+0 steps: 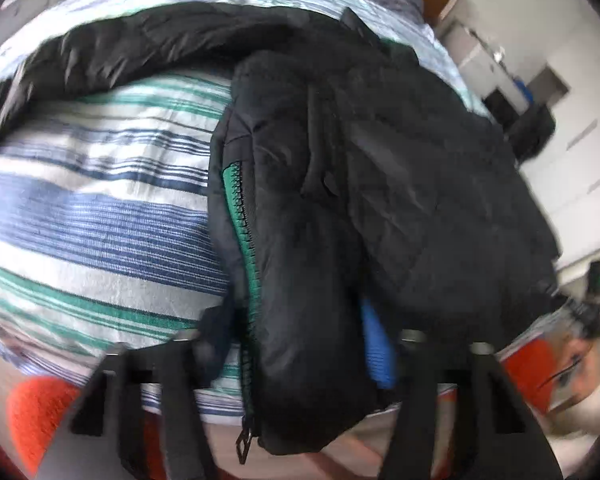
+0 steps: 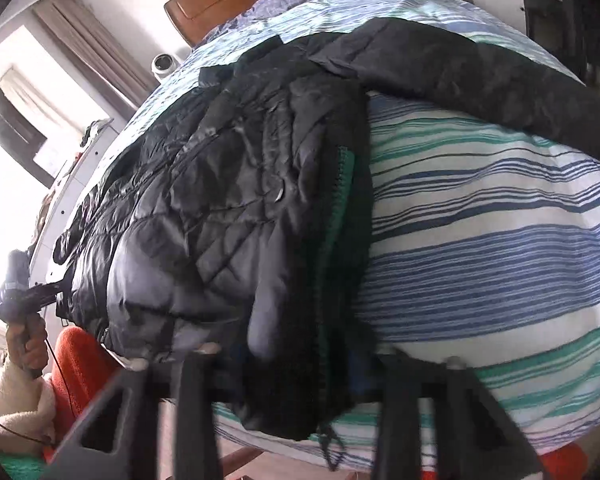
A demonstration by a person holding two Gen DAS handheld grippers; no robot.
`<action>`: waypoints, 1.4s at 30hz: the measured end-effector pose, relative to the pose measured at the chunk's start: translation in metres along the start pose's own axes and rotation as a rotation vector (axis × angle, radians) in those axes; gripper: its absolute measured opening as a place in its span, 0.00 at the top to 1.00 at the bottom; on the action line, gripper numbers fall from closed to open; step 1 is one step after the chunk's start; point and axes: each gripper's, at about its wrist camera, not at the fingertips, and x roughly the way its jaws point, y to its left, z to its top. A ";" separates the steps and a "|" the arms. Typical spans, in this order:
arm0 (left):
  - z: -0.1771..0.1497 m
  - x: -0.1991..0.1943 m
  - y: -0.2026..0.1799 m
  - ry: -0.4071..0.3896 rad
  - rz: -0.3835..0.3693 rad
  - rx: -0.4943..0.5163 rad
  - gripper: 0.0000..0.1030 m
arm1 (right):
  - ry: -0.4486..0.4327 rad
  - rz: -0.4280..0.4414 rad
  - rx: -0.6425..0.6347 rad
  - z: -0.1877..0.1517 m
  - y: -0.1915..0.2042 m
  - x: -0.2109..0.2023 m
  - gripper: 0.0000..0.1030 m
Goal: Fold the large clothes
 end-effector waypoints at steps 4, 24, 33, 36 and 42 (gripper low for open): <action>-0.002 0.000 -0.009 -0.001 0.018 0.053 0.70 | -0.014 -0.049 -0.065 -0.011 0.026 -0.011 0.83; 0.018 -0.109 -0.074 -0.411 0.204 0.247 0.04 | -0.262 -0.403 -0.088 -0.011 0.046 -0.106 0.33; 0.011 -0.094 -0.132 -0.494 0.195 0.296 0.03 | -0.401 -0.477 -0.115 -0.011 0.059 -0.132 0.28; -0.002 -0.079 -0.143 -0.399 0.123 0.303 0.03 | -0.460 -0.494 -0.153 -0.015 0.066 -0.141 0.28; -0.007 -0.075 -0.163 -0.366 0.113 0.348 0.03 | -0.464 -0.468 -0.185 -0.010 0.074 -0.142 0.28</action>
